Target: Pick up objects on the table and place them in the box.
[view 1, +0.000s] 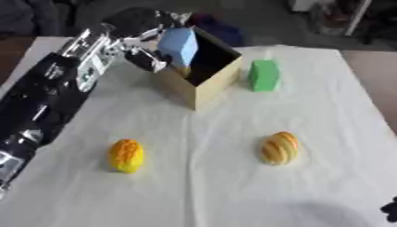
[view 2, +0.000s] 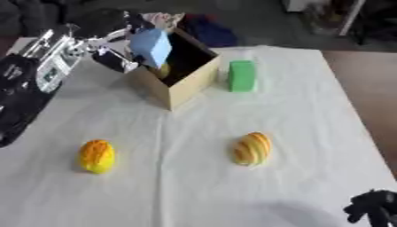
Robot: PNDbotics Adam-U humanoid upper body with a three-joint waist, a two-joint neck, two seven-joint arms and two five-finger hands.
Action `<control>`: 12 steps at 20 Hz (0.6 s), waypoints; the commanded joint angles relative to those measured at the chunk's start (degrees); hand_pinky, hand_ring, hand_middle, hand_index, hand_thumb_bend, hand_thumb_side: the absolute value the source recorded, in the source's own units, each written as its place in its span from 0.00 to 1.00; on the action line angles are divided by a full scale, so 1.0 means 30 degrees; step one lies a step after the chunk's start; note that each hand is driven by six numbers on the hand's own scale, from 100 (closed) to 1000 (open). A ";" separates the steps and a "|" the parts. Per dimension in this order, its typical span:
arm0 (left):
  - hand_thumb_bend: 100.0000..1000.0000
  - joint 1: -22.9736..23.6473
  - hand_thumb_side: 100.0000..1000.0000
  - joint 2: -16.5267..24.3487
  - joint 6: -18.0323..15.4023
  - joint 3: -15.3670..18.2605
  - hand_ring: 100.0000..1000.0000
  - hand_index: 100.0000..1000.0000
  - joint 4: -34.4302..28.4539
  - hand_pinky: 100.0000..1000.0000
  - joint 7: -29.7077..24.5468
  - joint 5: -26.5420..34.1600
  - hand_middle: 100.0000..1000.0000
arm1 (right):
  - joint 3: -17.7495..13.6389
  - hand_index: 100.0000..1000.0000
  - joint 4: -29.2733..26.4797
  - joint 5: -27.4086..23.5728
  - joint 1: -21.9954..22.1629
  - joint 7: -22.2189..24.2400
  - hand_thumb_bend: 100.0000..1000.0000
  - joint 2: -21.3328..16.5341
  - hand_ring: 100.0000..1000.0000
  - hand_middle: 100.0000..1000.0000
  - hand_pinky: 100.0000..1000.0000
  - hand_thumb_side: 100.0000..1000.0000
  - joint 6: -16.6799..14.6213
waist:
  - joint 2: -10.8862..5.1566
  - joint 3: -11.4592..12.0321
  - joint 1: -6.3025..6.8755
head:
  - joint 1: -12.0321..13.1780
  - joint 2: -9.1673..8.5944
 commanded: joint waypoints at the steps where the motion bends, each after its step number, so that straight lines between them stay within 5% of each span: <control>1: 0.00 -0.0551 0.18 -0.0147 0.0117 -0.0057 0.68 0.83 0.0545 0.77 0.0980 -0.0711 0.62 | 0.0001 0.60 -0.0275 -0.0205 -0.0107 0.0089 0.00 -0.0149 0.43 0.39 0.58 0.53 -0.0041 | 0.0053 -0.0093 -0.0089 | 0.0121 -0.0333; 6: 0.00 -0.0554 0.17 -0.0528 0.0261 -0.0206 0.73 0.90 0.1001 0.80 0.1975 -0.1026 0.71 | 0.0014 0.60 -0.0290 -0.0225 -0.0145 0.0124 0.00 -0.0106 0.43 0.39 0.58 0.53 -0.0025 | 0.0096 -0.0137 -0.0065 | 0.0128 -0.0388; 12: 0.03 -0.0409 0.17 -0.0438 -0.0169 -0.0498 0.84 0.98 0.0465 0.86 0.1166 -0.0791 0.88 | -0.0024 0.60 -0.0290 -0.0199 -0.0171 0.0130 0.00 -0.0079 0.43 0.39 0.58 0.53 0.0001 | 0.0062 -0.0081 0.0006 | 0.0057 -0.0407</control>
